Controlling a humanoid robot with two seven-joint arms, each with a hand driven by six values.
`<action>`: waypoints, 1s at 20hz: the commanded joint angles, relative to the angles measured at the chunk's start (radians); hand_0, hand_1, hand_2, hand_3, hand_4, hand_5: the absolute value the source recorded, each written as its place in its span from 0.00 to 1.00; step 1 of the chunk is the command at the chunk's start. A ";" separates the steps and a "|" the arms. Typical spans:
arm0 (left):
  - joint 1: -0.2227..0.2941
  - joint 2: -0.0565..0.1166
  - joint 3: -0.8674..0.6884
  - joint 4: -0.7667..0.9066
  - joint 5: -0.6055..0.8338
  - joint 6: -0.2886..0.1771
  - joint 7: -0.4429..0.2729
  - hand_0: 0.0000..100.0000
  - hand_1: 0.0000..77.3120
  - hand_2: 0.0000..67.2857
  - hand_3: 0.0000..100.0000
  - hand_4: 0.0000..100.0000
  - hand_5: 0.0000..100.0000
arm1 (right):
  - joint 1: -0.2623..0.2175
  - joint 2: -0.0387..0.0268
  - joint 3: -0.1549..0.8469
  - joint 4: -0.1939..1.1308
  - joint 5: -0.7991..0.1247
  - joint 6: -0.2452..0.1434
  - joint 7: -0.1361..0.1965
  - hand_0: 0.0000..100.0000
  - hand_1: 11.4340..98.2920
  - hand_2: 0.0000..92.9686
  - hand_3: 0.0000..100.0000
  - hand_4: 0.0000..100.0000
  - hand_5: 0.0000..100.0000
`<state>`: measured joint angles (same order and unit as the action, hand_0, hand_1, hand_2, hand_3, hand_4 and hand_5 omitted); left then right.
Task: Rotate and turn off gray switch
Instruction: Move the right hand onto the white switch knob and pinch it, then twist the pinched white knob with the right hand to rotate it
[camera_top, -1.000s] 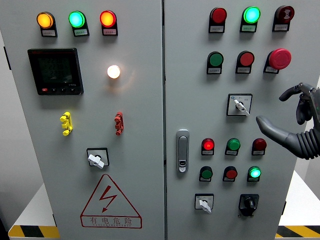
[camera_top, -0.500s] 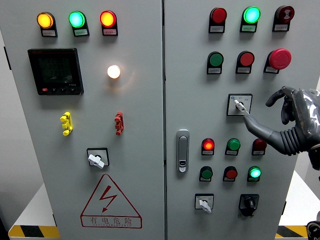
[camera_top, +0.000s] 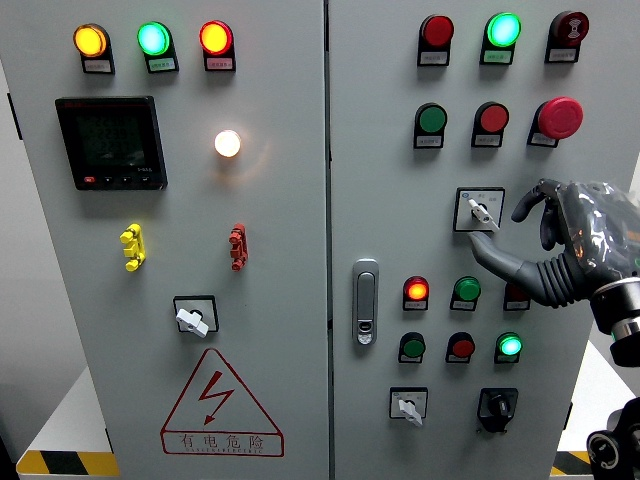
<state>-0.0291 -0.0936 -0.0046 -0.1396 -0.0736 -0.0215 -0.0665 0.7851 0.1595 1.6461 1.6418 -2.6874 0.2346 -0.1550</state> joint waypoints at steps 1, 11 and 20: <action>0.000 0.000 0.000 0.000 0.000 0.000 -0.001 0.00 0.00 0.20 0.18 0.10 0.12 | 0.011 0.0016 -0.009 -0.013 0.000 -0.001 0.000 0.00 0.30 0.67 0.98 0.89 1.00; 0.000 0.000 0.000 0.000 0.000 0.000 0.001 0.00 0.00 0.19 0.18 0.10 0.12 | 0.014 0.0000 -0.034 -0.033 -0.005 -0.003 -0.014 0.00 0.29 0.68 1.00 0.89 1.00; 0.000 0.000 0.000 0.000 0.000 0.000 0.001 0.00 0.00 0.19 0.18 0.10 0.12 | 0.039 0.0046 -0.039 -0.053 -0.008 -0.003 -0.014 0.00 0.29 0.70 1.00 0.89 1.00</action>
<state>-0.0291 -0.0936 -0.0046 -0.1396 -0.0736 -0.0215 -0.0672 0.8233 0.1634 1.6078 1.5915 -2.6945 0.2313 -0.1688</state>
